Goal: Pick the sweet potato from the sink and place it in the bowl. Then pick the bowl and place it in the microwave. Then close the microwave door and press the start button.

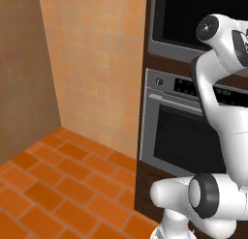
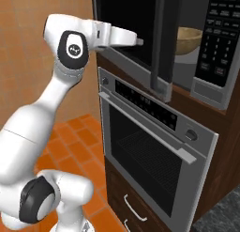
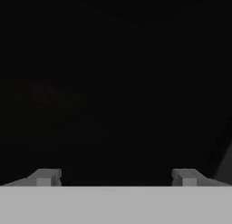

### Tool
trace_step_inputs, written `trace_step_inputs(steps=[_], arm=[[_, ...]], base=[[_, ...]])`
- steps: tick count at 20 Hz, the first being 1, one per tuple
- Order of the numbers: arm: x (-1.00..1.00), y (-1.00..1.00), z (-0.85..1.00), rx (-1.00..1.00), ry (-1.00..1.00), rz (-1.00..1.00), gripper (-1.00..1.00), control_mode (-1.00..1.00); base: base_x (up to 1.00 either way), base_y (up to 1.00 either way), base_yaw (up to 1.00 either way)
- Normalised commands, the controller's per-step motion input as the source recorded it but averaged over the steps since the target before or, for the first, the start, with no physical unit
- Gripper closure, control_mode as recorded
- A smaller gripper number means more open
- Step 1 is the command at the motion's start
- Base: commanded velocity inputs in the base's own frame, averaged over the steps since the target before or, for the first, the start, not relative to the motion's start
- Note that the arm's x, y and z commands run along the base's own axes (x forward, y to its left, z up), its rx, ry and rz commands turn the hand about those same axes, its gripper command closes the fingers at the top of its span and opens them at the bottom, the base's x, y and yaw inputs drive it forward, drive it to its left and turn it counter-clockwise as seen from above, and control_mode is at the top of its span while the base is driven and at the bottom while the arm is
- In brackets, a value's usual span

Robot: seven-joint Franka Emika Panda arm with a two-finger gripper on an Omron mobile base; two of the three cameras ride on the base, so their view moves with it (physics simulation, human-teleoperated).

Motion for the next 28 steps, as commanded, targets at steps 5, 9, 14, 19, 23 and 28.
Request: trace_step_inputs(steps=[5,9,14,19,23,28], arm=[[0.50,-0.24,-0.05,0.12,-0.14,0.03,-1.00,-1.00],[0.52,-0.42,-0.12,0.09,-0.11,0.04,-1.00,-1.00],[0.62,-0.41,-0.22,0.08,-0.10,0.05,-1.00,-1.00],[-0.24,-0.03,-0.08,0.02,-0.13,0.02,-1.00,-1.00],[-0.94,0.29,0.01,0.00,-0.06,0.00,-1.00,-1.00],[-0.90,0.32,0.05,-0.01,-0.07,0.03,-1.00,-1.00]], base=[[0.00,0.00,0.00],[0.00,0.00,0.00],[0.00,0.00,0.00],[0.00,0.00,0.00],[0.00,0.00,0.00],[0.00,0.00,0.00]])
